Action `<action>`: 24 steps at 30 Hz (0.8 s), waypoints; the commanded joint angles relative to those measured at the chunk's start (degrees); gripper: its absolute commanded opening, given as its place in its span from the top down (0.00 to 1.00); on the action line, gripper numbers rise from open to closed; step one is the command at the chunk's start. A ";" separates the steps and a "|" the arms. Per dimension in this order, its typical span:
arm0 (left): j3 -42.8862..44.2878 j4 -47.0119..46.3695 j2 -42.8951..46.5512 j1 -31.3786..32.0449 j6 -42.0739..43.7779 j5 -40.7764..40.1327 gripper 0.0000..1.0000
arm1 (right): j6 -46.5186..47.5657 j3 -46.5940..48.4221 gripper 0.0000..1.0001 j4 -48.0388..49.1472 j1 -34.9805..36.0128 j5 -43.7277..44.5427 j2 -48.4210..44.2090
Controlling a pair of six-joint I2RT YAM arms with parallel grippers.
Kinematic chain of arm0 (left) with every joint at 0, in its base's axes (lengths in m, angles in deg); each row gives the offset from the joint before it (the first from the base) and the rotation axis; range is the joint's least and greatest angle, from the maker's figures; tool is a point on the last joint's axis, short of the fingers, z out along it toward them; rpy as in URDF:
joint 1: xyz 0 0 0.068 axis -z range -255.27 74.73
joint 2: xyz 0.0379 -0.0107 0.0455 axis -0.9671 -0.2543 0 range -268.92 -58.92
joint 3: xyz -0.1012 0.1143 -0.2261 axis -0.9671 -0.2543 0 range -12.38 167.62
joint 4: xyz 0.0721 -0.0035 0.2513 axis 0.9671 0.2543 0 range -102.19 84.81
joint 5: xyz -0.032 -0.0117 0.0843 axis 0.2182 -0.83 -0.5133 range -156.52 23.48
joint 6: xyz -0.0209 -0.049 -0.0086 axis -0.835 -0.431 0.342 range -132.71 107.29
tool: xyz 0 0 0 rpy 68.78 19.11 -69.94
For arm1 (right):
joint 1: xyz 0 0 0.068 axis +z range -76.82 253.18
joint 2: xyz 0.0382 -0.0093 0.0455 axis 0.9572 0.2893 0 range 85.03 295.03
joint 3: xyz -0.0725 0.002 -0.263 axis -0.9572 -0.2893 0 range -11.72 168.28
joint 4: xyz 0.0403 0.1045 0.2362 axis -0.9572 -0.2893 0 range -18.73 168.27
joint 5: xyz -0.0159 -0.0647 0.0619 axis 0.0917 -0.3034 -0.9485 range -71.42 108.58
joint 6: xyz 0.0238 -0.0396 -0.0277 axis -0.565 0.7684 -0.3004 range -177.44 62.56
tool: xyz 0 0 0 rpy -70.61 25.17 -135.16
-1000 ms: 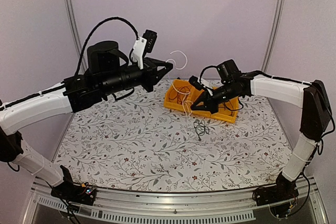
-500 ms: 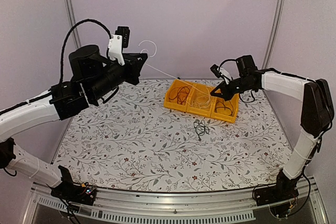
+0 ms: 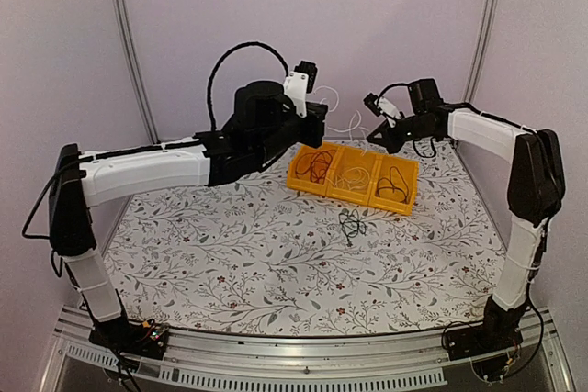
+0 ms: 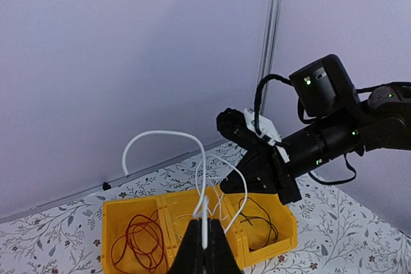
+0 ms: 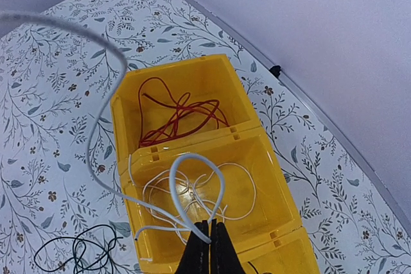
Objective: Untangle the cables
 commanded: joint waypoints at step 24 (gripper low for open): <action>11.04 -7.21 -22.44 -4.08 -2.15 16.20 1.00 | -1.66 8.14 0.48 -12.57 -2.44 -14.27 -3.26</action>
